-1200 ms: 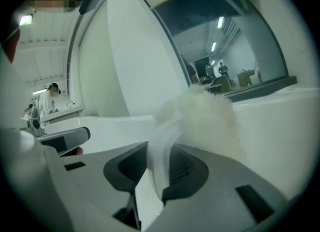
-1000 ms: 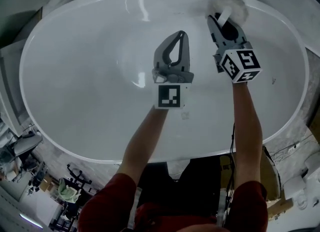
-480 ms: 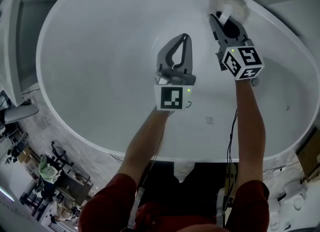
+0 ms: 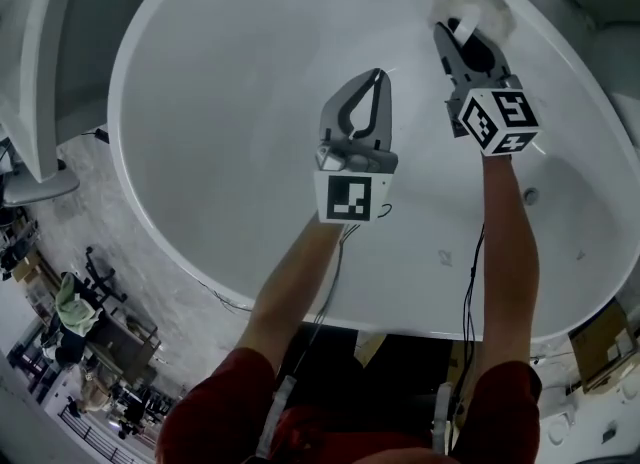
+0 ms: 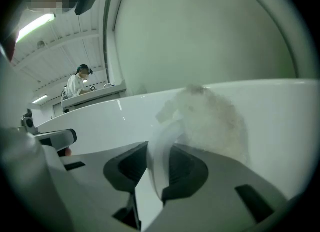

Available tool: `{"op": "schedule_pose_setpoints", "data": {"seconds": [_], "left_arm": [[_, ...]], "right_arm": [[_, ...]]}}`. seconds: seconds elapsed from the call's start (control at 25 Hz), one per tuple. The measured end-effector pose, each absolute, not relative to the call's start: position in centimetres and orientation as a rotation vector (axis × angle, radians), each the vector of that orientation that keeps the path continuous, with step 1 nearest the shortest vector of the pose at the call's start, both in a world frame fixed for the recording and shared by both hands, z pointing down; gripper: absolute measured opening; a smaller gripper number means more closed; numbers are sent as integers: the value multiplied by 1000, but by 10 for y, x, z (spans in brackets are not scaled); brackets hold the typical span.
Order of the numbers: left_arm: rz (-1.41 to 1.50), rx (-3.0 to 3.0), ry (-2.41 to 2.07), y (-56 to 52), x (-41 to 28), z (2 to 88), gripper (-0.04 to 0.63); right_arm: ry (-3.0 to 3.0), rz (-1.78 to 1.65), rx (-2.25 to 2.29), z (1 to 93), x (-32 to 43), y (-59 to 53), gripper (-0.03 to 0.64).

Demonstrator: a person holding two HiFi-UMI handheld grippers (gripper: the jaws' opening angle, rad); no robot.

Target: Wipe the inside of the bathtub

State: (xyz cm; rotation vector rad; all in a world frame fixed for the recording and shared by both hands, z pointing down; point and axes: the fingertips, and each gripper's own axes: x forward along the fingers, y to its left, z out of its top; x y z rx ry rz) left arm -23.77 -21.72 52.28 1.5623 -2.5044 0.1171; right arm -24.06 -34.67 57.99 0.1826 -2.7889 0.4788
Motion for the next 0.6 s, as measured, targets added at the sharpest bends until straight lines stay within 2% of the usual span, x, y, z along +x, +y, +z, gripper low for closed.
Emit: {"op": "schedule_pose_setpoints", "data": {"seconds": [0.2,0.6], "left_arm": [[135,1514,-2516,-182,-290,533,15],[142,1470,-2528,-156,-343,513,15]], "right_arm": [[-2789,469,134,586,-305,-317,97],[-2775,448,12,571,-375,-273,95]]}}
